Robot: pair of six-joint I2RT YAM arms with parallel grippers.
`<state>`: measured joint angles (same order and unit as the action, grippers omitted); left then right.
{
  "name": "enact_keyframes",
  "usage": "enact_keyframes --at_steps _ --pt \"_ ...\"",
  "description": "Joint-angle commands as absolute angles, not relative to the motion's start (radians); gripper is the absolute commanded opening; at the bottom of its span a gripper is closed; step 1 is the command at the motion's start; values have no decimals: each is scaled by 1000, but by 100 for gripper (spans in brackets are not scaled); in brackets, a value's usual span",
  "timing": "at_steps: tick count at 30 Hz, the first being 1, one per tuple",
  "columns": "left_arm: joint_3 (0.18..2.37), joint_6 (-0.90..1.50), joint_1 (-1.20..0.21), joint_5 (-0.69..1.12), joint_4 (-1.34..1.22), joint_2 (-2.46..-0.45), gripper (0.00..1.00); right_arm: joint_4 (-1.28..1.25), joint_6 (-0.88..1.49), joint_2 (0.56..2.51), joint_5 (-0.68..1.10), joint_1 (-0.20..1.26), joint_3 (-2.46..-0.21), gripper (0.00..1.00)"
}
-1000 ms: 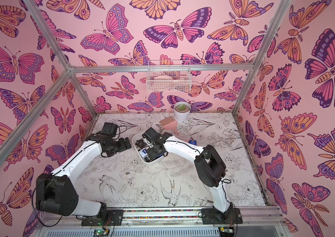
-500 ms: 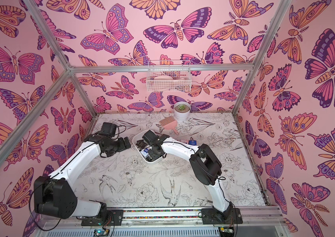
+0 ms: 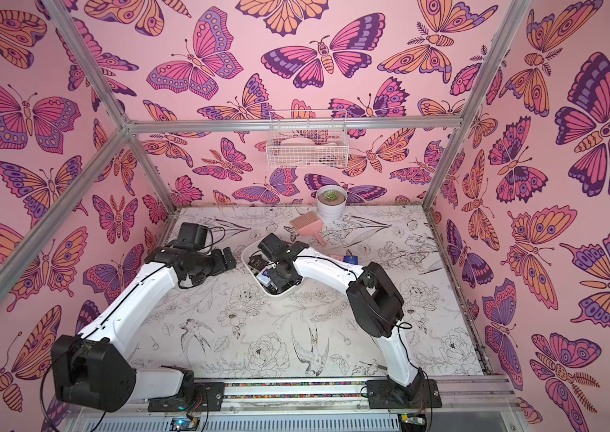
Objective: Take the pocket tissues out of the storage box
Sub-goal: Pick up the pocket tissues from the storage box, then place the pocket tissues at the center of the board.
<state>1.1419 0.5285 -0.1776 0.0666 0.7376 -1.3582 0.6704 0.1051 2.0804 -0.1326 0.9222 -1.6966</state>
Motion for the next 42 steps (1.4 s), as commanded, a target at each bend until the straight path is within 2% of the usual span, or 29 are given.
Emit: enact_keyframes --at_steps 1,18,29,34,41,42 --pt "1150 521 -179 51 770 -1345 100 682 122 2034 -114 907 -1730 0" --pt "1166 508 -178 40 779 -1343 100 701 138 1873 -108 859 -1678 0" --pt "1193 509 -179 45 775 -1379 100 648 131 1660 -91 803 -1324 0" --pt "1208 508 -180 55 776 -1411 100 588 152 1659 -102 802 -1196 0" --pt "1221 507 -182 61 776 -1441 100 587 153 1682 -112 802 -1138 0" --pt "1224 506 -184 63 776 -1443 100 597 153 1678 -109 802 -1138 3"
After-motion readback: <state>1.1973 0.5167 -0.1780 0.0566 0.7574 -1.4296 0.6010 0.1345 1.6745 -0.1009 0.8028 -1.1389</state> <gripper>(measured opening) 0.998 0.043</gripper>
